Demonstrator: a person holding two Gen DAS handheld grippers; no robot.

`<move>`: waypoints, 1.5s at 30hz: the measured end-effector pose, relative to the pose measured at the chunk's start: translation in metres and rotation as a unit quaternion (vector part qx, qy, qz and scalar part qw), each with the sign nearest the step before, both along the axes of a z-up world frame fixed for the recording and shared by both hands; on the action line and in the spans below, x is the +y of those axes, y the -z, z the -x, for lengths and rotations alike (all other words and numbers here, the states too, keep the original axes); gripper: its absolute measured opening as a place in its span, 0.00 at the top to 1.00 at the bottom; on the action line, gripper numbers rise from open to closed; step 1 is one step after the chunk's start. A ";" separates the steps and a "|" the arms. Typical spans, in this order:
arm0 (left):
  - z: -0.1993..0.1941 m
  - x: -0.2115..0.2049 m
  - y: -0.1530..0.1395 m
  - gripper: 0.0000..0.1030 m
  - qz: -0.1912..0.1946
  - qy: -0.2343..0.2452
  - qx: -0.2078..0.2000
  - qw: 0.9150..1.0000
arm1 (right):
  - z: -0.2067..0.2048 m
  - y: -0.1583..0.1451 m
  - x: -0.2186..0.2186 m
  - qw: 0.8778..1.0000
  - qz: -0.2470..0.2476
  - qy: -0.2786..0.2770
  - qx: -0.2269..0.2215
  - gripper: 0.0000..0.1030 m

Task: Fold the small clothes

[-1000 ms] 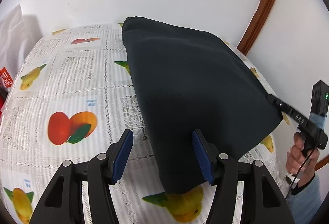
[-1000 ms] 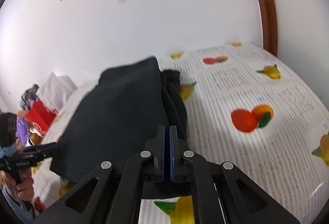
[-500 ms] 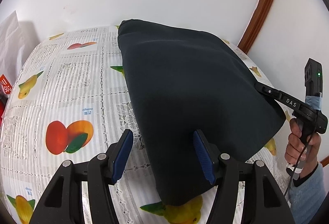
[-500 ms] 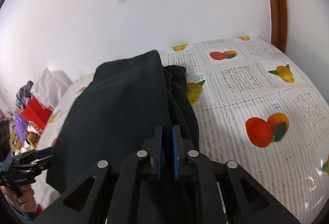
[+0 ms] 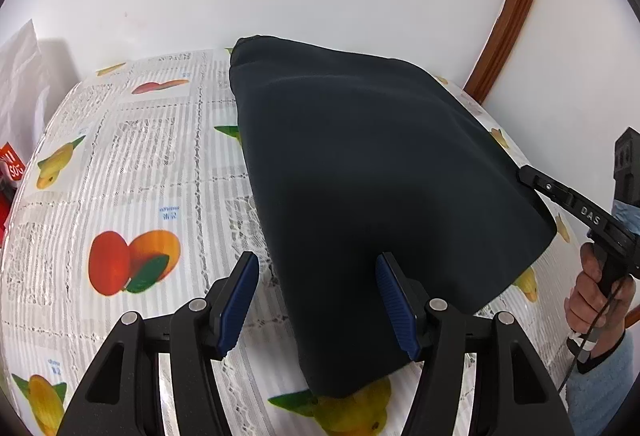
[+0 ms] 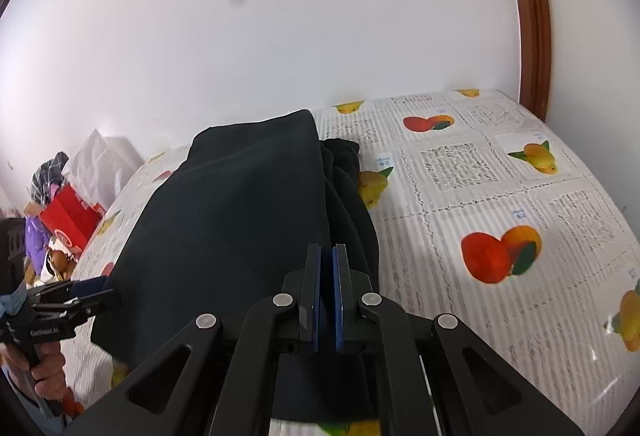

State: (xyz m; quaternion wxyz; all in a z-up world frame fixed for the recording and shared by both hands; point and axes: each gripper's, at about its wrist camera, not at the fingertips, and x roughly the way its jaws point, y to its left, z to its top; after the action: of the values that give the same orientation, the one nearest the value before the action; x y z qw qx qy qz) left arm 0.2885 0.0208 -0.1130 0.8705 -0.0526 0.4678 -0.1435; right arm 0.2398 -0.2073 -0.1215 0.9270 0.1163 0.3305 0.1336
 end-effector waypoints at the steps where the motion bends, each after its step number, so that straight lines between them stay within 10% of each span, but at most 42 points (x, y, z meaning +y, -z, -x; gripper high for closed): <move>1: 0.002 -0.001 0.000 0.42 -0.001 0.002 0.001 1.000 | 0.004 0.000 0.000 1.000 0.004 0.001 0.000 0.94; 22: 0.053 -0.009 -0.003 0.43 -0.025 -0.009 0.028 0.999 | 0.066 0.003 -0.006 0.996 0.064 0.035 0.051 0.76; 45: 0.168 -0.033 -0.105 0.15 -0.059 -0.052 -0.077 0.994 | 0.215 -0.100 0.009 0.987 0.122 0.099 -0.032 0.12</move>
State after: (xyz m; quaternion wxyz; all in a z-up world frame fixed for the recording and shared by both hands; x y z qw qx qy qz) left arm 0.1208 -0.0118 -0.0084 0.9118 -0.0144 0.4037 -0.0736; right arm 0.0248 -0.1982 -0.0218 0.9529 0.0298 0.3017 0.0036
